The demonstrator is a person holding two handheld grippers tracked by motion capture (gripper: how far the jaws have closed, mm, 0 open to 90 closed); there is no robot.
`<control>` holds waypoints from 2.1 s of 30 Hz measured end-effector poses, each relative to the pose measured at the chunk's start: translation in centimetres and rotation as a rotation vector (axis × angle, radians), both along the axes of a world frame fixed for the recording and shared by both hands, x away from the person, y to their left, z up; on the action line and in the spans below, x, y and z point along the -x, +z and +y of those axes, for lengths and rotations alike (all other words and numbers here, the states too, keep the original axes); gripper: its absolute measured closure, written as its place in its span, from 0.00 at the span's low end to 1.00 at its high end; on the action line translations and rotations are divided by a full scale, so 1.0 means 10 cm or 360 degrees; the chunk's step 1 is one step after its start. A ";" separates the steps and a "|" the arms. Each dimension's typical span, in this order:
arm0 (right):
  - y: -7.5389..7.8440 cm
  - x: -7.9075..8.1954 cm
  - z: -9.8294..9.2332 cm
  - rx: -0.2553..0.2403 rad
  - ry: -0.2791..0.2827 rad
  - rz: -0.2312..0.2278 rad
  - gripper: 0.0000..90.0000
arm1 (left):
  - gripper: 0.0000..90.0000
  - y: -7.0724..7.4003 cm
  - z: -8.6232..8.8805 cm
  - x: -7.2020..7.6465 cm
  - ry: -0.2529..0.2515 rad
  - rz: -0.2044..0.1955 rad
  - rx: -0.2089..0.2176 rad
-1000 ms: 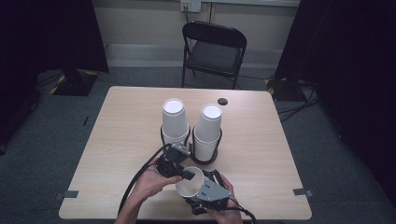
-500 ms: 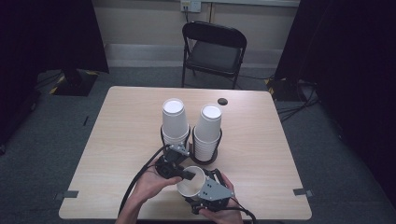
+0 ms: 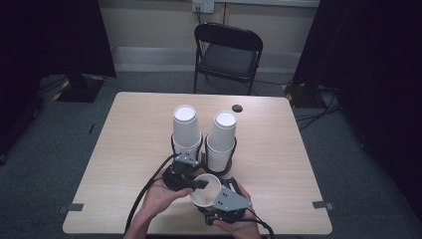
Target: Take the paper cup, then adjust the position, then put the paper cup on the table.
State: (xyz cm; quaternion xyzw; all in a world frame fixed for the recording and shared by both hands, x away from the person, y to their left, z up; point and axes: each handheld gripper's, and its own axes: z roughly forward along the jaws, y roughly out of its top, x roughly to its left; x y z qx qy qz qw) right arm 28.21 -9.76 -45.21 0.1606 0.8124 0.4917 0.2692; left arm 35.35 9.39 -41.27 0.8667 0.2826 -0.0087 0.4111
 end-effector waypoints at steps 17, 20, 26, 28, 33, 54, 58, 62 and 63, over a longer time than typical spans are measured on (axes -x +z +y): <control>-0.02 -0.07 -0.13 -0.0081 -0.0092 0.0074 0.14 | 0.48 -0.02 0.13 0.07 0.0216 -0.0246 0.0212; -0.03 -0.08 -0.15 -0.0089 -0.0110 0.0090 0.14 | 0.39 -0.05 0.16 0.07 0.0277 -0.0264 0.0234; -0.04 -0.10 -0.17 -0.0080 -0.0127 0.0104 0.14 | 0.30 -0.04 0.20 0.09 0.0333 -0.0330 0.0239; -0.04 -0.11 -0.18 -0.0083 -0.0131 0.0109 0.14 | 0.30 -0.03 0.23 0.09 0.0341 -0.0348 0.0274; -0.04 -0.13 -0.20 -0.0115 -0.0175 0.0132 0.14 | 0.24 -0.03 0.27 0.11 0.0401 -0.0416 0.0302; 0.00 -0.36 -0.61 -0.0300 -0.0402 0.0209 0.14 | 0.22 -0.32 0.44 0.23 0.0504 -0.0573 0.0363; 0.02 -0.40 -0.65 -0.0317 -0.0428 0.0221 0.14 | 0.22 -0.39 0.46 0.25 0.0527 -0.0584 0.0365; 0.05 -0.45 -0.69 -0.0324 -0.0449 0.0214 0.14 | 0.22 -0.45 0.49 0.26 0.0555 -0.0593 0.0360; 0.05 -0.47 -0.71 -0.0324 -0.0461 0.0214 0.14 | 0.22 -0.47 0.50 0.27 0.0565 -0.0583 0.0364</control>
